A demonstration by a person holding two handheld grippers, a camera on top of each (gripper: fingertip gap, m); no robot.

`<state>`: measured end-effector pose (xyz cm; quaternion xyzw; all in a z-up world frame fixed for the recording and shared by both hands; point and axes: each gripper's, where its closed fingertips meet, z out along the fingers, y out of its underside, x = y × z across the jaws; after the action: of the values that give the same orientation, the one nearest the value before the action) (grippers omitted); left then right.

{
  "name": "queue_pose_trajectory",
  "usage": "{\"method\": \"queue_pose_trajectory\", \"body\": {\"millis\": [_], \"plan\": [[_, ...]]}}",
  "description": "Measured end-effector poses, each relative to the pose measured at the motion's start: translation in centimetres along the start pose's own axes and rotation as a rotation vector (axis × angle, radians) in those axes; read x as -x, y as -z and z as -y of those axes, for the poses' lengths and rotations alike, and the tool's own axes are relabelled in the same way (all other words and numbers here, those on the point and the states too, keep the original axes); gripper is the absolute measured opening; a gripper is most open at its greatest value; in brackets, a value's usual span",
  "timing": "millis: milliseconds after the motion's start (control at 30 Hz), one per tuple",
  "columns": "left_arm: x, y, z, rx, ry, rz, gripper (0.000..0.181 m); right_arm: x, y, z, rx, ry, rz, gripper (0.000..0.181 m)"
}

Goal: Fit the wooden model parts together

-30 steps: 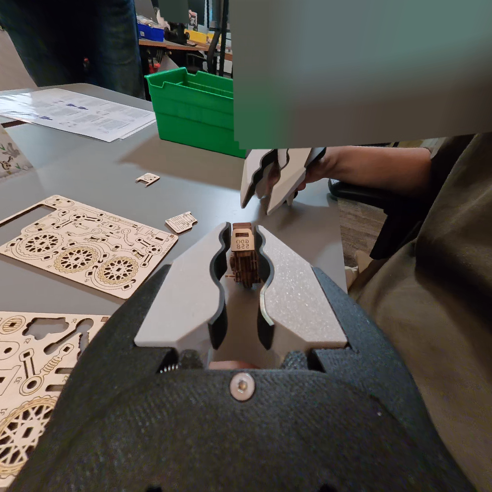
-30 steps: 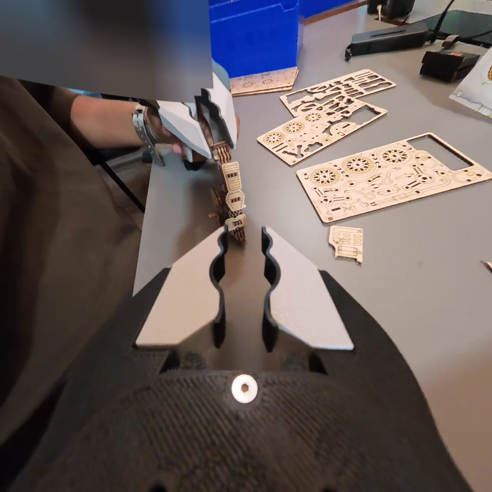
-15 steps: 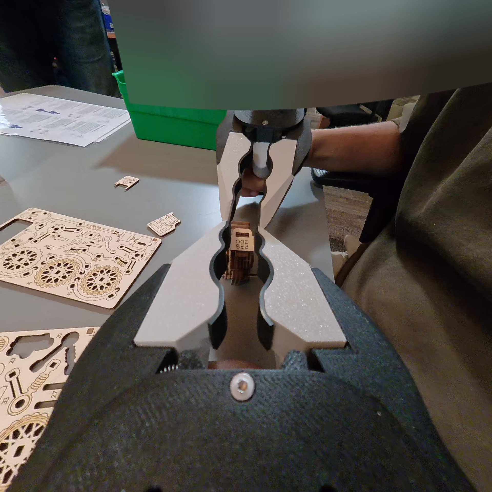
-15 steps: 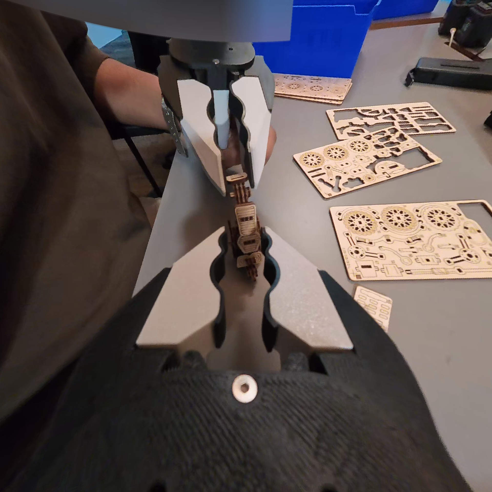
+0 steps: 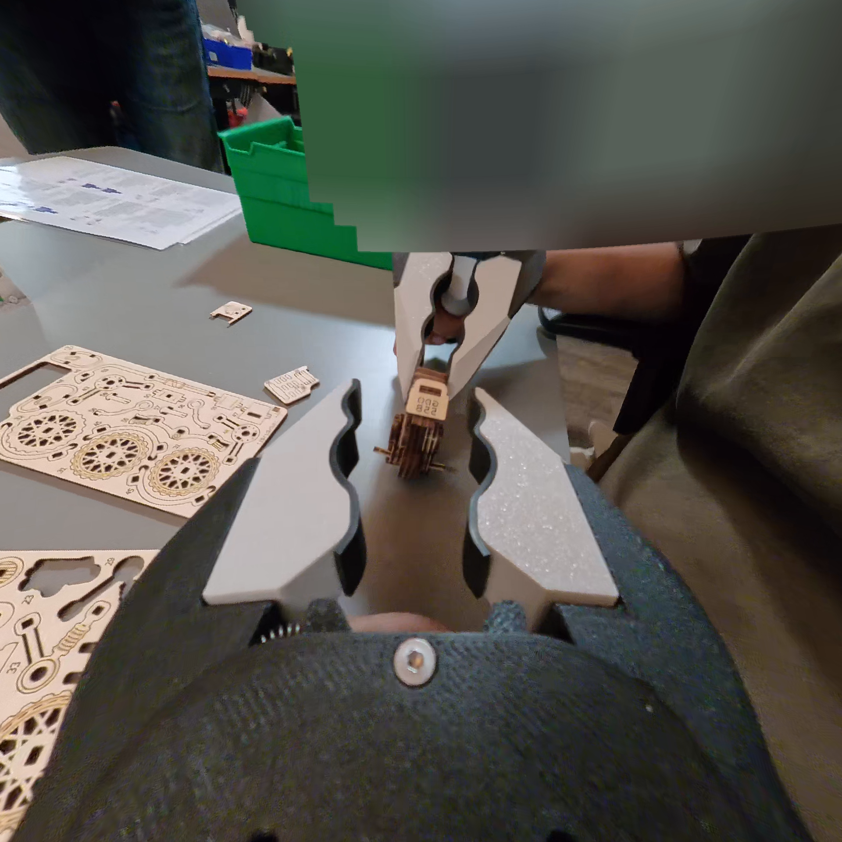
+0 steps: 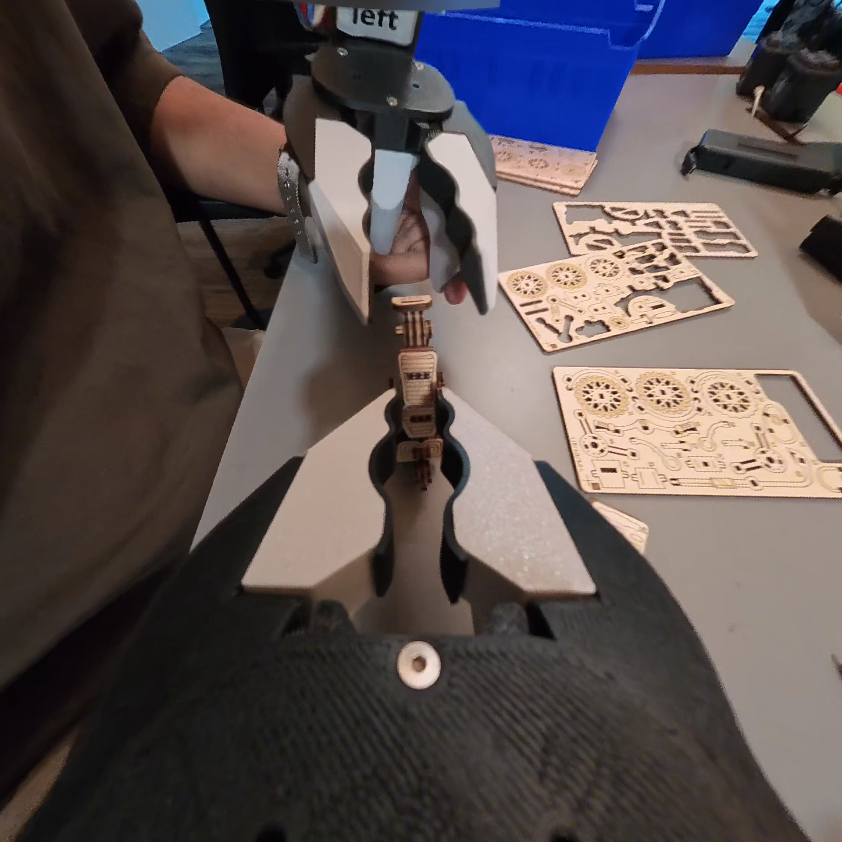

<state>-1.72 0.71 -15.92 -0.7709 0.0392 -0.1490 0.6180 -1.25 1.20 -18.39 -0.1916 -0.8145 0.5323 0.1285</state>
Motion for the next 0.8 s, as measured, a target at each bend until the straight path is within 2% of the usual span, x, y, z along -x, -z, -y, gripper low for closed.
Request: {"method": "queue_pose_trajectory", "body": {"millis": [67,200,467,533,800], "plan": [[0.4,0.5,0.8,-0.047,0.046,0.000,0.051,-0.2,0.5,0.4,-0.014,0.045,-0.043,0.011],[1.7,1.3,1.5,-0.108,0.108,0.026,0.053,-0.9,1.6,0.7,0.045,0.276,-0.205,0.011],[2.5,1.3,0.6,-0.081,0.110,0.054,0.053,-2.6,2.0,-0.7,0.325,0.745,-0.474,0.012],[2.5,1.2,0.4,-0.071,0.103,0.056,0.053,-2.8,1.9,-1.2,0.365,0.782,-0.488,0.011],[2.7,1.1,0.2,-0.066,0.108,0.060,0.052,-3.2,2.3,-1.1,0.358,0.772,-0.506,0.011]]}}
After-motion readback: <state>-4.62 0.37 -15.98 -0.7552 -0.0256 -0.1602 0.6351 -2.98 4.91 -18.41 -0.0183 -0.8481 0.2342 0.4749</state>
